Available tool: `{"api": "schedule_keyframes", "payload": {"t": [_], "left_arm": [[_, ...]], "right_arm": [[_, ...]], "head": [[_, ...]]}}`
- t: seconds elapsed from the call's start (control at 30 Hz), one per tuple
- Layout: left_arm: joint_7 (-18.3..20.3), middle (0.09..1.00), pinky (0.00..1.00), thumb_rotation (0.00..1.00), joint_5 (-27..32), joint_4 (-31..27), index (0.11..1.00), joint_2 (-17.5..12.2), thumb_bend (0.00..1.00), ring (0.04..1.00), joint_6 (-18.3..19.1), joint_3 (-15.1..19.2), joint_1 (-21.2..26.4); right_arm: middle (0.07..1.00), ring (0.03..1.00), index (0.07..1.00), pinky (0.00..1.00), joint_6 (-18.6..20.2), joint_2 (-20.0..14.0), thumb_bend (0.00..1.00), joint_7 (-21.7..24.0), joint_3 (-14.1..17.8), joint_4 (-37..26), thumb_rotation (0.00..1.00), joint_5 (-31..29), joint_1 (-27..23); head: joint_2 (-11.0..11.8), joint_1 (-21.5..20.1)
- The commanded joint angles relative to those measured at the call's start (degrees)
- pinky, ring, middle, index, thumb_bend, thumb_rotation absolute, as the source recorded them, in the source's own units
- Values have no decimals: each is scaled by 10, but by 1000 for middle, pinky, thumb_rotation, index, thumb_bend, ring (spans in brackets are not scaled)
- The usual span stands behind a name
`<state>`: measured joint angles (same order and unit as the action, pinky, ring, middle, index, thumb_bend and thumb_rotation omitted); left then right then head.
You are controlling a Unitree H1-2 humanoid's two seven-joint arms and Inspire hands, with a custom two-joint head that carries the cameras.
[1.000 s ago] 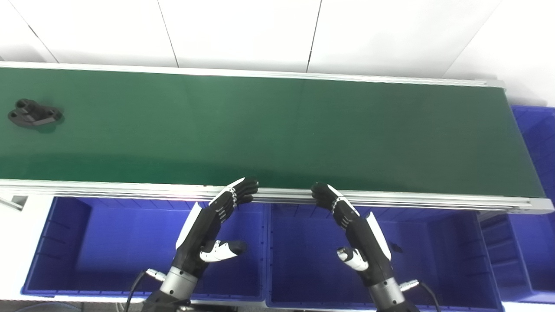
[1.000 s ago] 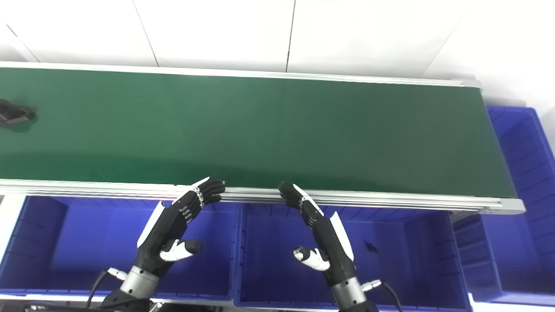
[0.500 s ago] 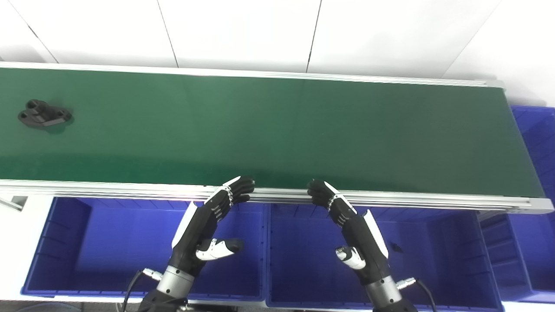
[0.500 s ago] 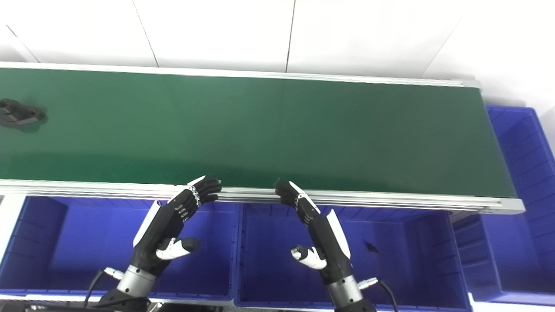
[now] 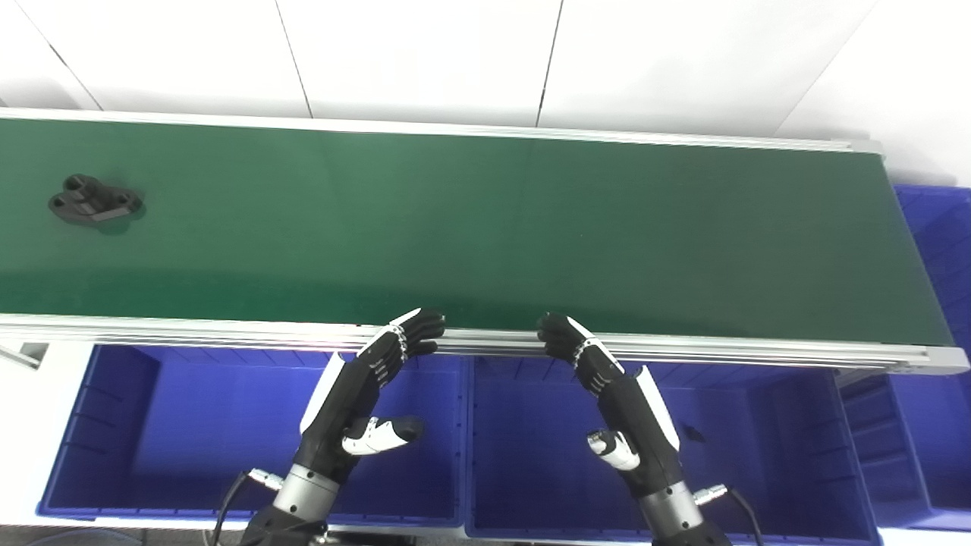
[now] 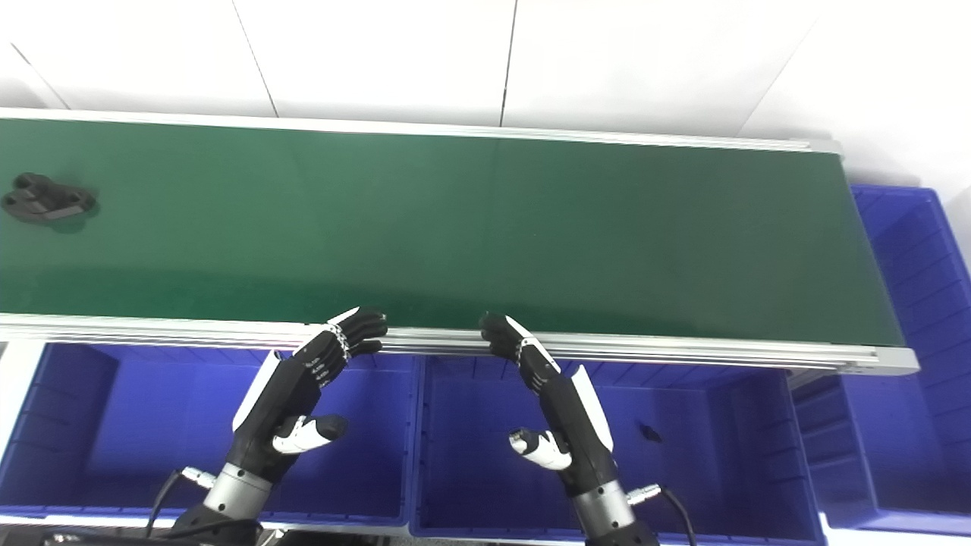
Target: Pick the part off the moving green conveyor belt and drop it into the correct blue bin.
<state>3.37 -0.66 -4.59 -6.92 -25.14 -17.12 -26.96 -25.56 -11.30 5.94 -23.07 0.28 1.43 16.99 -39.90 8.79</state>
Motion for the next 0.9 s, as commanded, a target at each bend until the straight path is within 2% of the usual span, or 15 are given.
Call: {"api": "schedule_keyframes", "payload": {"t": [0.0,0.53,0.63,0.67,0.7,0.73,0.8,0.83,0.87], "left_arm": [[2,846,808,710,-2,-14,833,-3,871,840,-18,1,-2],[7,848,808,705,3,-16,834,1,866,840,-18,3,-8],[11,849,813,711,5,-14,837,1,876,843,-18,4,-12],[13,852,815,699,7,-13,840,0,870,847,-18,4,-13],[20,852,815,698,11,-10,840,2,870,847,-18,7,-13],[26,849,811,681,15,-7,837,4,863,845,-18,10,-14],[37,843,805,674,19,1,831,9,866,841,-18,16,-14],[42,840,801,674,20,4,828,12,873,838,-18,19,-13],[44,835,794,672,18,8,824,14,876,833,-18,21,-13]], "right_arm": [[883,877,888,850,-14,2,925,0,2,-19,896,2,3],[878,873,890,847,-14,7,931,11,10,-22,893,-1,9],[879,874,889,847,-14,5,936,5,6,-17,893,5,9],[882,873,894,837,-14,4,915,1,4,-15,911,8,8],[882,872,894,836,-14,3,914,-2,2,-12,911,10,7],[879,869,891,828,-14,3,916,-5,1,-10,910,11,7],[877,868,889,828,-14,4,920,1,3,-2,899,3,7],[875,865,888,824,-14,4,923,3,4,1,898,0,7],[872,862,885,819,-14,5,926,6,6,6,894,-3,7]], "head": [[-1,0],[-4,1],[16,4],[16,4],[29,8],[29,8],[55,24],[55,24],[69,37]]}}
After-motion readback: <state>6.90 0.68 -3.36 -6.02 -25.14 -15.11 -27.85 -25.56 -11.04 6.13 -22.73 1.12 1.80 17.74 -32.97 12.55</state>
